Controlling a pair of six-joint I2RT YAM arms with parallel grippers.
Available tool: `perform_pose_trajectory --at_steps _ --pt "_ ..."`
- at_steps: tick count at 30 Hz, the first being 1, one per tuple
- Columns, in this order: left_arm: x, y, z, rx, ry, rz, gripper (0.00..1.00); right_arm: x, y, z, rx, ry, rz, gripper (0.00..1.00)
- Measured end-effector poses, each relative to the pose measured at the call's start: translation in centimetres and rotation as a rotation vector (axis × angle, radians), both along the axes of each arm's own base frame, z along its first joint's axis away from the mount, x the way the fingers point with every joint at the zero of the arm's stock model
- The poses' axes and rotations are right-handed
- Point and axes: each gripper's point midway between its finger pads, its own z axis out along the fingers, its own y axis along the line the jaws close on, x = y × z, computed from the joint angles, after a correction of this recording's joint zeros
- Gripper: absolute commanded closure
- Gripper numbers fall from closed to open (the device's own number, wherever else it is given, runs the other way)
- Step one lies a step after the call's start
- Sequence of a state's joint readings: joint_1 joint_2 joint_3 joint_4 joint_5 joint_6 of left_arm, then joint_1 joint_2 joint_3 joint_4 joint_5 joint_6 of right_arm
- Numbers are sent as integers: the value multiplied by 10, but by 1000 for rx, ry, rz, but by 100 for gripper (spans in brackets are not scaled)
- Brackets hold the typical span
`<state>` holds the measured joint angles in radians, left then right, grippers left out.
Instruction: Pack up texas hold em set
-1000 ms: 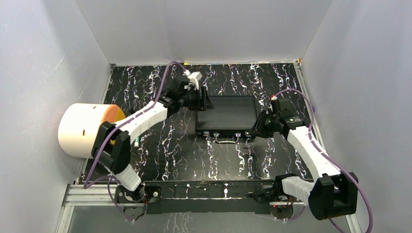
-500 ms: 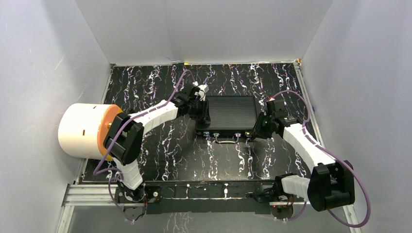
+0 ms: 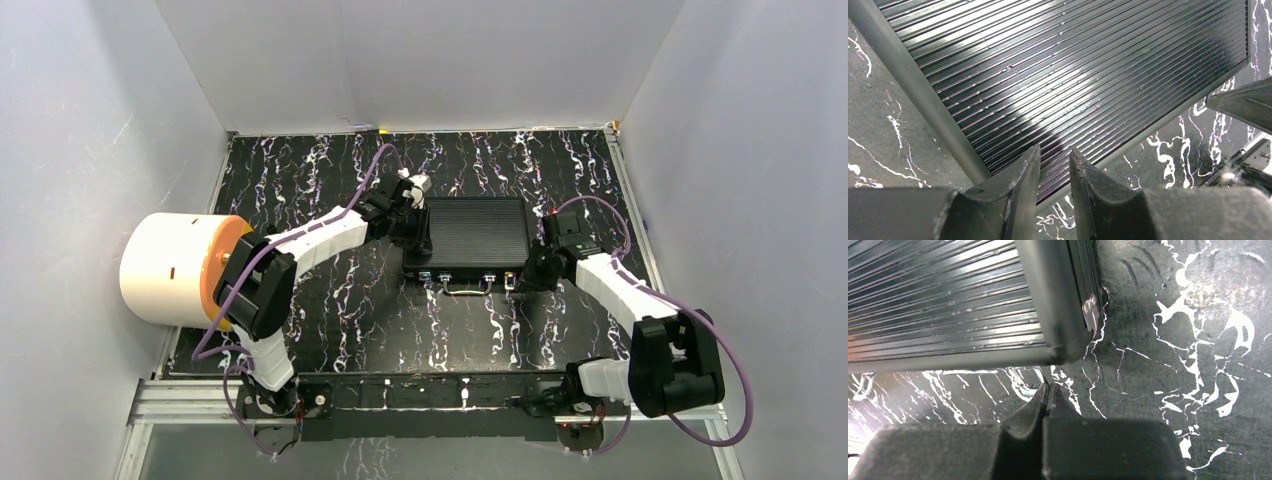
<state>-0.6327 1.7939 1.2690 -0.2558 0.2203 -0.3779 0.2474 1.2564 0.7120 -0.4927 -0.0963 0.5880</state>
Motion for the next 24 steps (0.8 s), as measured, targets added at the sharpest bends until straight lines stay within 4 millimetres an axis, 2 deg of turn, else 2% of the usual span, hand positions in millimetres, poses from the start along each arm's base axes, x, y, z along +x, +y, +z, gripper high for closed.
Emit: perform_pose_trajectory --at_steps 8,11,14,18,20,24 --pt "0 -1 0 -4 1 -3 72 3 -5 -30 -38 -6 -22 100" --pt "0 -2 1 -9 0 -4 72 11 -6 -33 -43 -54 -30 100" --pt "1 -2 2 -11 -3 -3 69 15 -5 -27 -38 -96 -31 100" --pt "0 1 5 -10 -10 9 62 22 -4 -2 -16 -193 -35 91" --pt "-4 7 6 2 -14 18 60 23 -3 10 -3 -233 -36 87" --pt "-11 25 9 38 -12 52 60 24 0 19 12 -266 -29 87"
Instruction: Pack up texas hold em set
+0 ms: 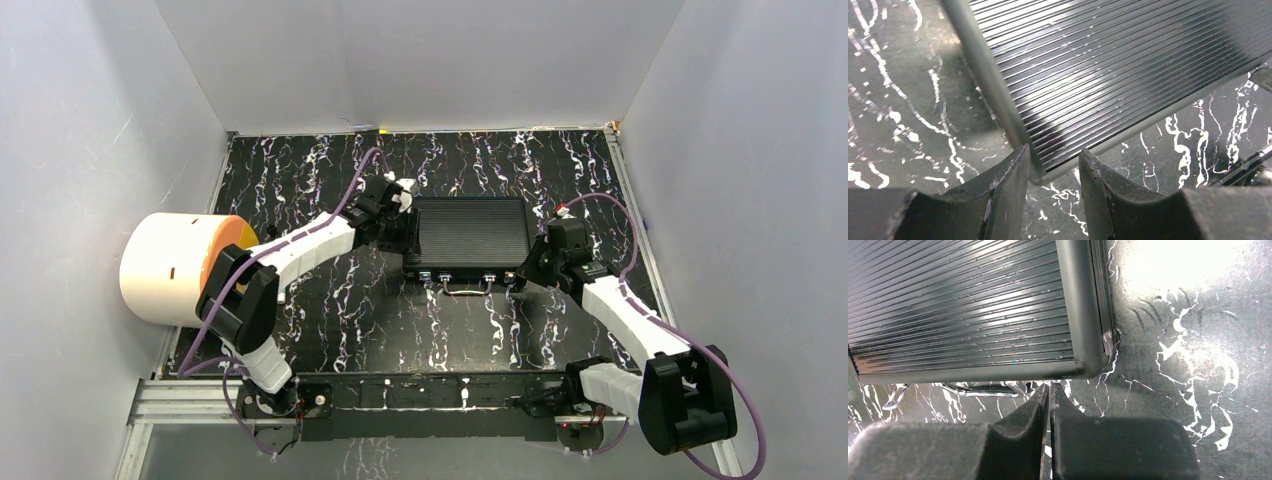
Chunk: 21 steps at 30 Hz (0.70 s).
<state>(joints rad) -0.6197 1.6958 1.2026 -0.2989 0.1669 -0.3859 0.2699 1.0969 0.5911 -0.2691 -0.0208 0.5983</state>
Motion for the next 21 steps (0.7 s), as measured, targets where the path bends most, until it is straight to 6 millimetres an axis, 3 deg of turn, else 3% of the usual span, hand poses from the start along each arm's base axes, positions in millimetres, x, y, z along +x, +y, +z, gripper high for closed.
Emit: perform_pose_trajectory --at_steps 3,10,21 --pt "-2 13 2 21 1 28 60 -1 1 -5 0 8 2 89" --pt "-10 37 -9 78 46 59 59 -9 2 -37 -2 75 11 90" --pt "-12 44 -18 112 67 47 57 -2 -2 -53 -27 -12 28 90"
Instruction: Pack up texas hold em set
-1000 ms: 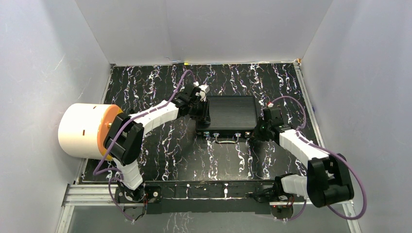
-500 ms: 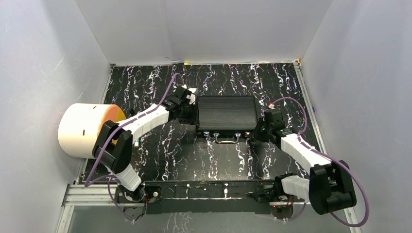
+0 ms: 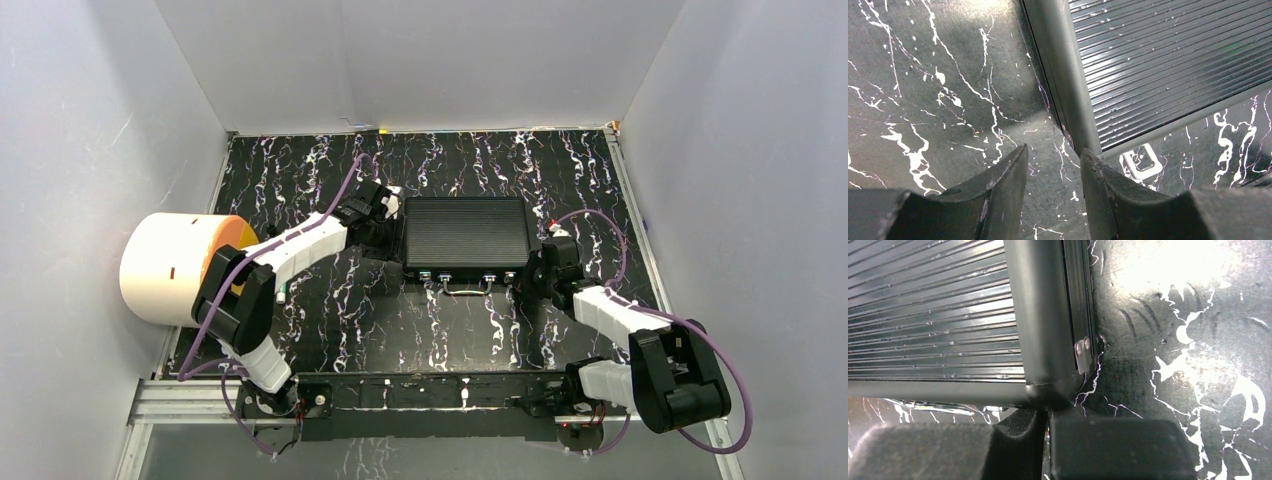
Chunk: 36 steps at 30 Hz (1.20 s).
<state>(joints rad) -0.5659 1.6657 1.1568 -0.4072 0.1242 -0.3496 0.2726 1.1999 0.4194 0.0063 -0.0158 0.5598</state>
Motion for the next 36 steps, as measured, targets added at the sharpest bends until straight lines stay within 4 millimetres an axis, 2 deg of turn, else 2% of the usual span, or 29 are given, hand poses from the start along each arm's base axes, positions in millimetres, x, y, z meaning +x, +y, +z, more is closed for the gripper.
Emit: perform_pose_trajectory --at_steps 8,15,17,18,19,20,22,23,24,25,26,27,30,32,34,36 --pt "0 0 -1 1 3 -1 55 8 1 -1 6 -92 10 90" --pt "1 1 2 -8 0 14 52 9 -3 14 1 -143 0 88" --pt "4 -3 14 -43 -31 31 48 7 -1 27 11 -150 8 81" --pt "6 -5 19 -61 -42 39 46 5 4 40 31 -138 25 72" --pt "7 -6 24 -85 -59 50 46 9 26 72 81 -172 88 61" --pt "7 -8 24 -104 -60 55 49 9 47 90 126 -177 139 59" --pt "4 -11 19 -133 -41 58 56 7 78 97 164 -131 202 58" --pt "1 -12 16 -148 -28 58 62 6 111 97 190 -91 274 59" --pt "-1 -13 10 -167 -11 58 65 -4 145 84 195 -18 352 60" --pt "-2 -14 9 -169 -7 57 66 -5 147 83 195 -12 357 60" --pt "-3 -14 7 -171 2 53 67 -11 155 78 187 20 378 60" --pt "-3 -16 4 -173 6 50 67 -9 165 79 184 30 389 61" --pt "-3 -19 0 -182 21 42 66 -6 205 77 193 41 452 62" --pt "-3 -19 0 -186 24 38 68 -13 218 74 193 52 483 66" --pt "-4 -20 -1 -191 29 35 69 -21 224 69 191 66 505 69" --pt "-3 -21 -1 -198 32 33 71 -21 227 67 185 72 503 69"
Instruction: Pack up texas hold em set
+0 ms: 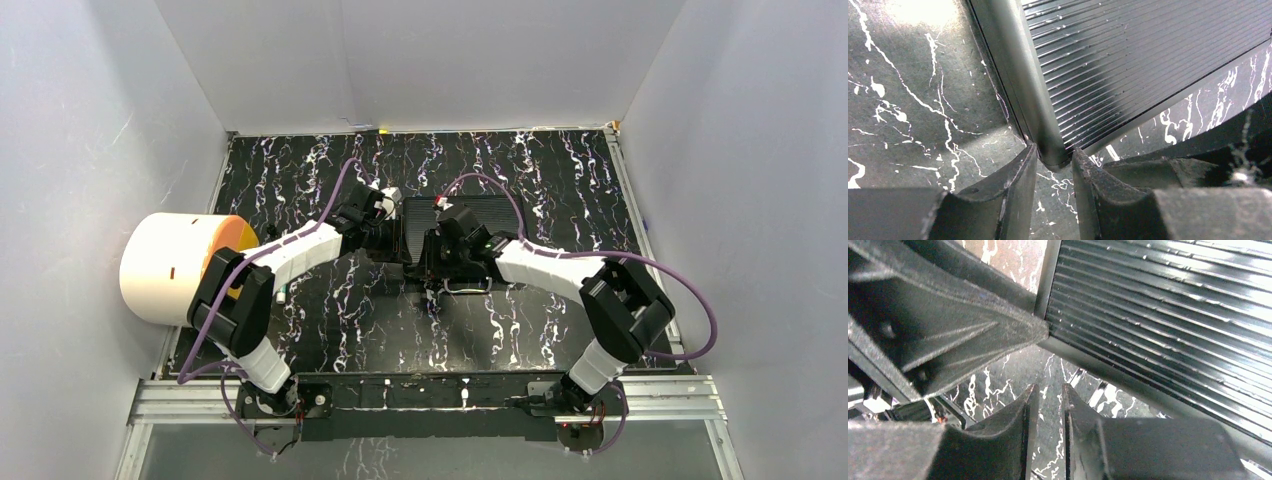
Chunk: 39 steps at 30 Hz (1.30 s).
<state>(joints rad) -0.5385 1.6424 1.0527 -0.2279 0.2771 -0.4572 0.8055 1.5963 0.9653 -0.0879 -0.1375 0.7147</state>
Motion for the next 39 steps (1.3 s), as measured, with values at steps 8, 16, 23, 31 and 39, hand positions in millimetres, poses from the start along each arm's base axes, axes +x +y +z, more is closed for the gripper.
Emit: perform_pose_trajectory --at_steps 8,16,23,31,39 --pt "0 -2 0 -9 3 -6 72 2 -5 -8 -82 -3 -37 65" --pt "0 -2 0 -9 4 -6 72 8 -16 -8 -174 -40 -74 68" --pt "0 -2 -1 -10 5 -7 73 2 -21 -23 -236 -25 -54 86" --pt "0 -2 -1 -14 9 -7 73 -1 -18 -46 -291 -26 -48 87" --pt "1 -3 0 -18 19 -1 70 6 -15 -41 -295 -123 -84 79"
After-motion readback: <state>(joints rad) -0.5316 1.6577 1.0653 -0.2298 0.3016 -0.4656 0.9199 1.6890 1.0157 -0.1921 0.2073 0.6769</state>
